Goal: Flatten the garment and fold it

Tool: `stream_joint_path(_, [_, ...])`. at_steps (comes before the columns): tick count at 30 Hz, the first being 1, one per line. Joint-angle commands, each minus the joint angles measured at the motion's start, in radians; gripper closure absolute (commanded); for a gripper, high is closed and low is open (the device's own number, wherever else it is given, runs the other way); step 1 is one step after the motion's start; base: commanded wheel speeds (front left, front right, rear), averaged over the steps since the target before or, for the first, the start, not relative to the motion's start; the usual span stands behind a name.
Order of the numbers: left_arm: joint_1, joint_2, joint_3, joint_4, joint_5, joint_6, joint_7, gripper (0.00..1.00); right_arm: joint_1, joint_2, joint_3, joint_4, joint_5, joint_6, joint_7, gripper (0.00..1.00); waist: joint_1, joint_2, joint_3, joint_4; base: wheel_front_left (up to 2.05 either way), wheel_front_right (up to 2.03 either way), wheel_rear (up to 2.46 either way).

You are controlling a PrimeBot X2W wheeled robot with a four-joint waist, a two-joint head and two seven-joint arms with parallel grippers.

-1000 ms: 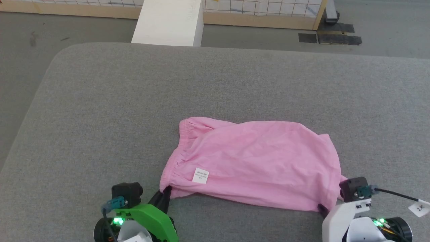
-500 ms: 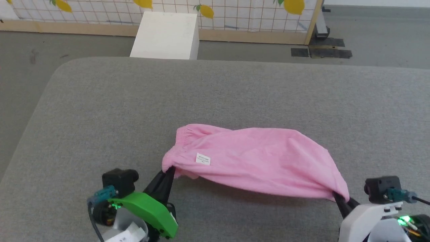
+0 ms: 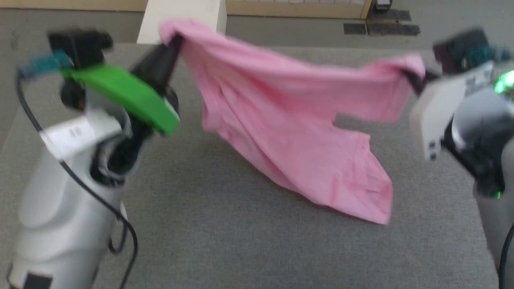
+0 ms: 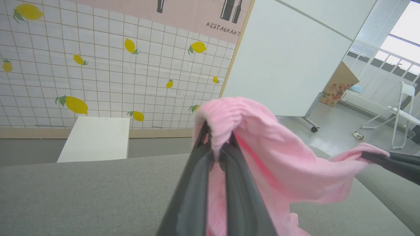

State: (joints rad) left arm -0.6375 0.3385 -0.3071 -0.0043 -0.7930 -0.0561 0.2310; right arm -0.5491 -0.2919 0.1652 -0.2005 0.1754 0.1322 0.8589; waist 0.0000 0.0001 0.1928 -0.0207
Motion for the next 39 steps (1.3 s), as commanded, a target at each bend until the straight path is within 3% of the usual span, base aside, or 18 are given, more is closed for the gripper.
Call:
stream_joint_path(1, [-0.068, 0.002, 0.014, 0.03, 0.005, 0.001, 0.0, 1.0, -0.073, -0.001, 0.015, 0.034, 0.008, -0.002, -0.002, 1.0, 0.0, -0.0001, 0.094, -0.013, 0.0, 0.0, 0.0])
stream_joint_path(6, [-0.306, 0.003, 0.038, 0.165, 0.066, 0.019, -0.029, 1.0, -0.364, 0.005, 0.059, 0.194, -0.023, -0.002, -0.058, 1.0, 0.0, -0.0001, 0.19, -0.02, 0.0, 0.0, 0.0])
stream_joint_path(12, [-0.54, -0.002, 0.085, 0.278, 0.134, 0.047, -0.15, 1.0, -0.64, 0.056, 0.063, 0.367, -0.124, -0.002, -0.213, 1.0, 0.0, -0.0001, 0.278, -0.028, 0.0, 0.0, 0.0])
stream_joint_path(20, [-0.663, -0.015, 0.141, 0.375, 0.138, 0.032, -0.312, 1.0, -0.797, 0.114, -0.003, 0.493, -0.243, -0.002, -0.418, 1.0, 0.0, -0.0001, 0.316, -0.024, 0.0, 0.0, 0.0])
stream_joint_path(24, [-0.595, -0.013, 0.121, 0.434, 0.132, 0.002, -0.32, 1.0, -0.743, 0.125, -0.001, 0.54, -0.245, -0.002, -0.455, 1.0, 0.0, -0.0001, 0.301, -0.024, 0.0, 0.0, 0.0])
stream_joint_path(30, [-0.37, 0.012, 0.032, 0.478, 0.144, -0.039, -0.274, 1.0, -0.527, 0.105, 0.065, 0.56, -0.163, -0.002, -0.435, 1.0, 0.0, -0.0001, 0.239, -0.028, 0.0, 0.0, 0.0])
stream_joint_path(39, [0.09, 0.039, -0.029, 0.361, 0.072, -0.031, -0.176, 1.0, -0.04, 0.015, 0.129, 0.368, 0.013, -0.002, -0.305, 1.0, 0.0, -0.0001, 0.09, -0.026, 0.0, 0.0, 0.0])
